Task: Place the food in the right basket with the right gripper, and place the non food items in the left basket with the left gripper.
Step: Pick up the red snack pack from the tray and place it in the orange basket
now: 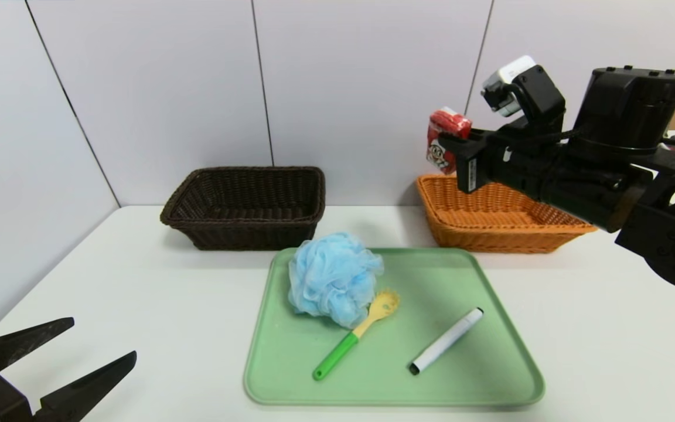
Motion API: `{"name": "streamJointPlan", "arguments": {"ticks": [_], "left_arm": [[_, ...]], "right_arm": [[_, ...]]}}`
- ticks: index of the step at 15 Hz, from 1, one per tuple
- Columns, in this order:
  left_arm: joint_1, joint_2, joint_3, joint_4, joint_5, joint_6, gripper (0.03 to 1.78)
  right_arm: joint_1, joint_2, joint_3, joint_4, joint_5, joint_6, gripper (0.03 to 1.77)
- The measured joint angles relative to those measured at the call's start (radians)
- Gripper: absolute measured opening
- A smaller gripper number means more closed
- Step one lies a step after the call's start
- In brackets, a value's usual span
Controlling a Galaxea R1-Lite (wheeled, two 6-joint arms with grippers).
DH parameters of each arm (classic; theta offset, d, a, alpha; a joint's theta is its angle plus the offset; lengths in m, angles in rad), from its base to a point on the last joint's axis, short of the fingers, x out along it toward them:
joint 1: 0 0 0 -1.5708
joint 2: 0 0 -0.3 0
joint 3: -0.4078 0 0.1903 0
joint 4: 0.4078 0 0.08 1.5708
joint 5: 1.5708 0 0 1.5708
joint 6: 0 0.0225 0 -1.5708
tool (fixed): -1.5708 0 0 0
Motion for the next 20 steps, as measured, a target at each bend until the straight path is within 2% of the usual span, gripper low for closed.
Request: {"name": "streamJointPlan", "arguments": {"ticks": [5,8,10,15,20], "left_arm": [[0.000,0.000,0.002,-0.001,0.000,0.000,1.69],[0.000,-0.001,0.000,-0.001,0.000,0.001,1.69],[0.000,-0.001,-0.002,-0.001,0.000,0.003,1.69],[0.000,-0.003,-0.005,-0.001,0.000,0.001,1.69],[0.000,-0.005,-0.005,-0.001,0.000,0.001,1.69]], "right_arm": [[-0.128,0.066,-0.090,0.023,0.006,-0.074,0.25],[-0.196,0.122,-0.136,0.035,0.006,-0.091,0.25],[-0.230,0.156,-0.167,0.093,-0.002,-0.098,0.25],[-0.295,0.242,-0.251,0.214,-0.031,-0.089,0.25],[-0.319,0.308,-0.335,0.333,-0.089,-0.065,0.25]]}}
